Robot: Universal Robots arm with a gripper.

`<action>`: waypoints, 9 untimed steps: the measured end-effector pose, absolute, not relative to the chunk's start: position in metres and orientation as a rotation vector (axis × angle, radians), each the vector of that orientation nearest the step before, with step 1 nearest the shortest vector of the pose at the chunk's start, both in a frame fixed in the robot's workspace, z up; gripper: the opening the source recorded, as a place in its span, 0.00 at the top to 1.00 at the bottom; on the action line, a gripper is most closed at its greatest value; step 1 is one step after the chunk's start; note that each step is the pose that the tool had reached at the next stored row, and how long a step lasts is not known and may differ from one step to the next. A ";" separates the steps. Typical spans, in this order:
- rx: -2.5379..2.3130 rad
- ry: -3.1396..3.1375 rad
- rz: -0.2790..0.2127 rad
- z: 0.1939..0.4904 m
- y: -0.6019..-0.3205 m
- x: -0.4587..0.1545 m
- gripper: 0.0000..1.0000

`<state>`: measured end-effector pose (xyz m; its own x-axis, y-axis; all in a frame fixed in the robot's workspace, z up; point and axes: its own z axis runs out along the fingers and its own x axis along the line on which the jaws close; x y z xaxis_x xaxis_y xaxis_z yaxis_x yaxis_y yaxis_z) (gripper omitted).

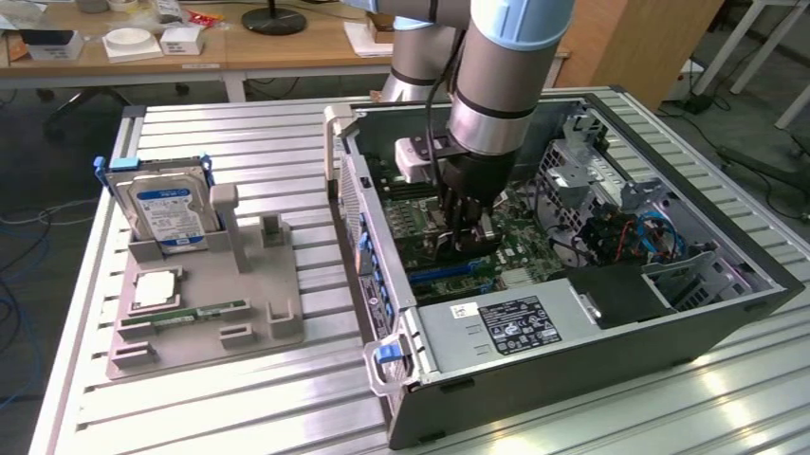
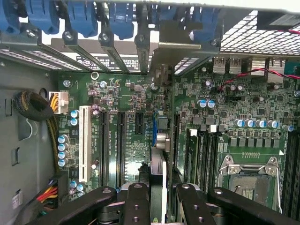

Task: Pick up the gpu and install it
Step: 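Insert the gpu into the slot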

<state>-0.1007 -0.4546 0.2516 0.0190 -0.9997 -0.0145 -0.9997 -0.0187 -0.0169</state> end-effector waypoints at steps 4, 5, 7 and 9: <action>-2.226 2.185 -0.002 0.251 -0.455 -0.102 0.73; -2.227 2.185 -0.002 0.250 -0.455 -0.103 0.73; -2.227 2.185 -0.002 0.250 -0.455 -0.103 0.73; -2.226 2.185 -0.002 0.249 -0.456 -0.103 0.73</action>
